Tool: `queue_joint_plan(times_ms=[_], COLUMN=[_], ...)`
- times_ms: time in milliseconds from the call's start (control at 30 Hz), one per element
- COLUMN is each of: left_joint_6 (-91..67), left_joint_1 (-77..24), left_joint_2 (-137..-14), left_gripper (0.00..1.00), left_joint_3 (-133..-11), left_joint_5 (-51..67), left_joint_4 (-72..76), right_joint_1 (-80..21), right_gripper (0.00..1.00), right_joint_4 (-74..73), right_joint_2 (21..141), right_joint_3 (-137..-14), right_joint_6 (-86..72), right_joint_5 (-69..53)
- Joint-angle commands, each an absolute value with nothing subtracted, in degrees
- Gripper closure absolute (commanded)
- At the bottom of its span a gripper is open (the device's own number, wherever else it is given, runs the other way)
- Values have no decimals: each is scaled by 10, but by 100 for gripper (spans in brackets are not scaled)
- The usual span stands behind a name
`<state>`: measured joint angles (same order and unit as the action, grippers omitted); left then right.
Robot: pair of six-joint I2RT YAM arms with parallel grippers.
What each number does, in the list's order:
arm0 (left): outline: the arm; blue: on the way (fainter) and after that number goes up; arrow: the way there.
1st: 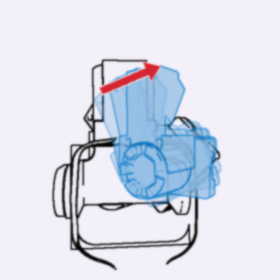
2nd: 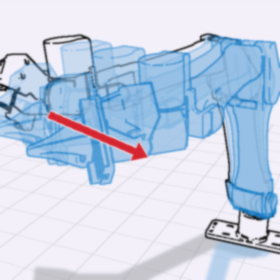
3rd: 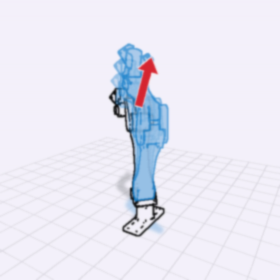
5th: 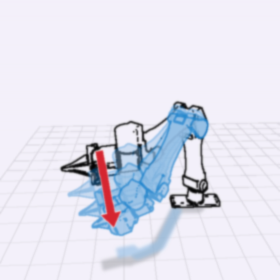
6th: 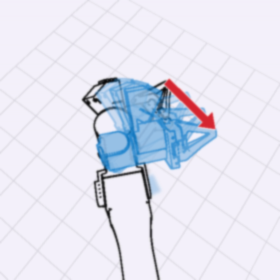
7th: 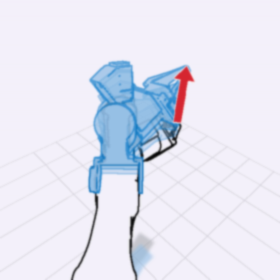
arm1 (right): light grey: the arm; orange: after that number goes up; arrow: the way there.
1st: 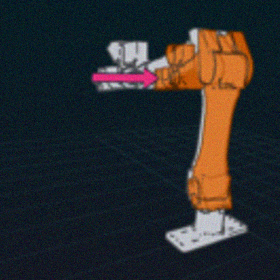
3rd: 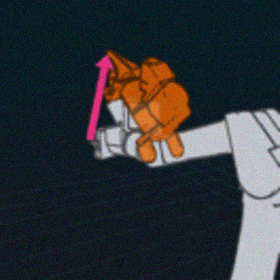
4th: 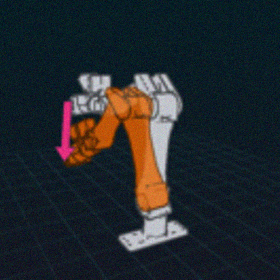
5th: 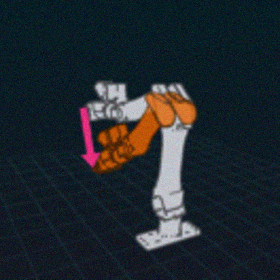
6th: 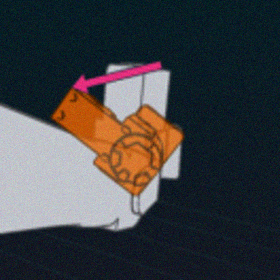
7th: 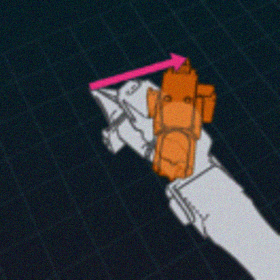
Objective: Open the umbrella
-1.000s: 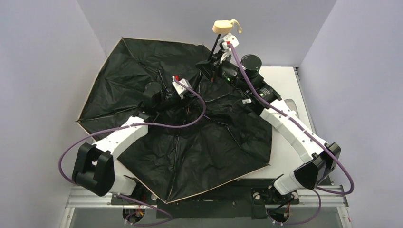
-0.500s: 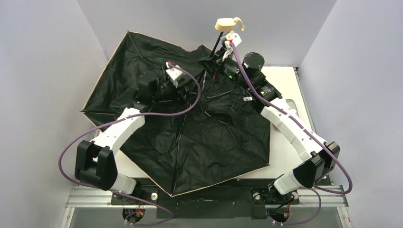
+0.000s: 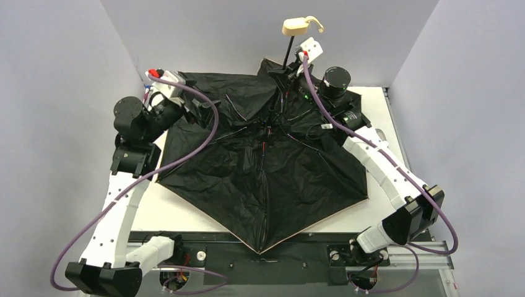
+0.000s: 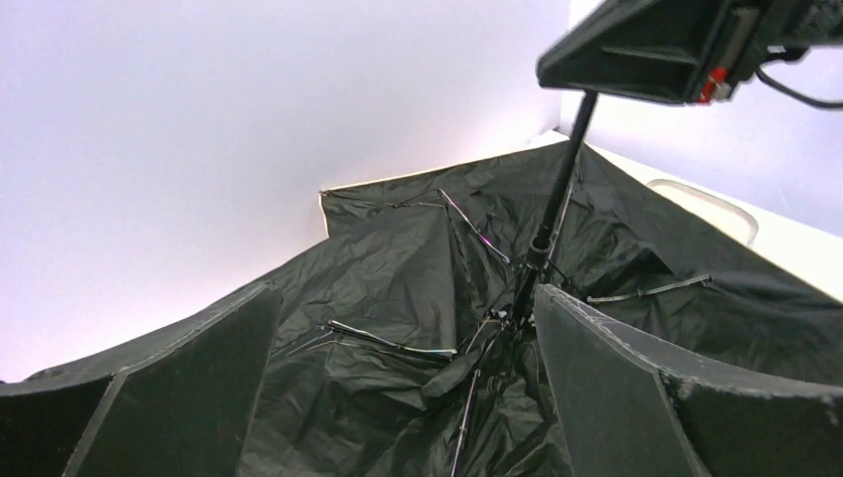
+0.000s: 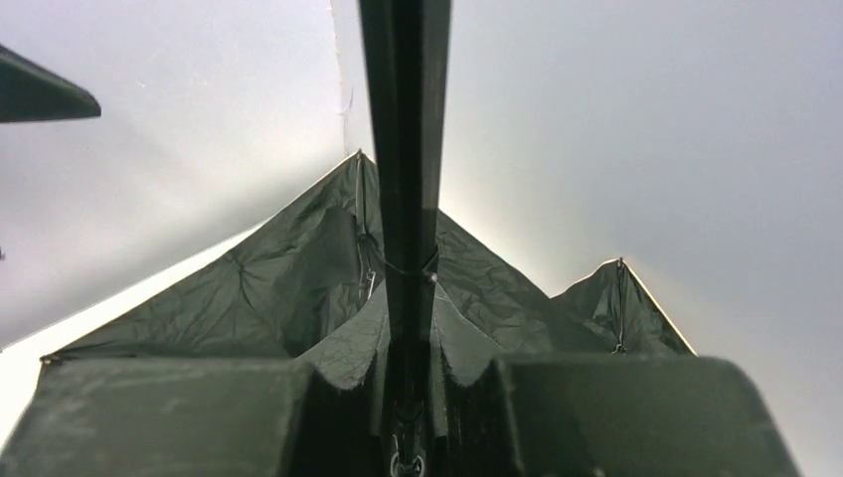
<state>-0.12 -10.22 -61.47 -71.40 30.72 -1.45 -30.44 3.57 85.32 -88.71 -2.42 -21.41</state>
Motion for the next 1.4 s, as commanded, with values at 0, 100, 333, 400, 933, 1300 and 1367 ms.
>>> queue_joint_plan(times_ms=[0,100,333,400,933,1300,1367], left_joint_6=[68,108,139,138,170,252,264], left_joint_1=[-110,-137,-237,-258,-283,-199,-192], left_joint_2=[-616,-637,-701,-722,-814,-806,-800], left_gripper=[3,17,43,48,79,95,85], left_joint_3=[-687,-686,-660,-662,-634,-589,-584], left_joint_5=[327,324,322,326,282,244,246], left_joint_4=[-73,-54,60,78,153,85,78], right_joint_1=[-319,-339,-371,-378,-401,-378,-376], right_gripper=[100,100,100,100,100,100,100], right_joint_4=[138,142,143,142,167,155,158], right_joint_2=[842,836,820,815,772,733,734], right_joint_3=[-924,-923,-922,-919,-902,-879,-878], right_joint_6=[-40,-45,-46,-50,-85,-103,-107], right_joint_5=[-199,-199,-190,-188,-189,-195,-197])
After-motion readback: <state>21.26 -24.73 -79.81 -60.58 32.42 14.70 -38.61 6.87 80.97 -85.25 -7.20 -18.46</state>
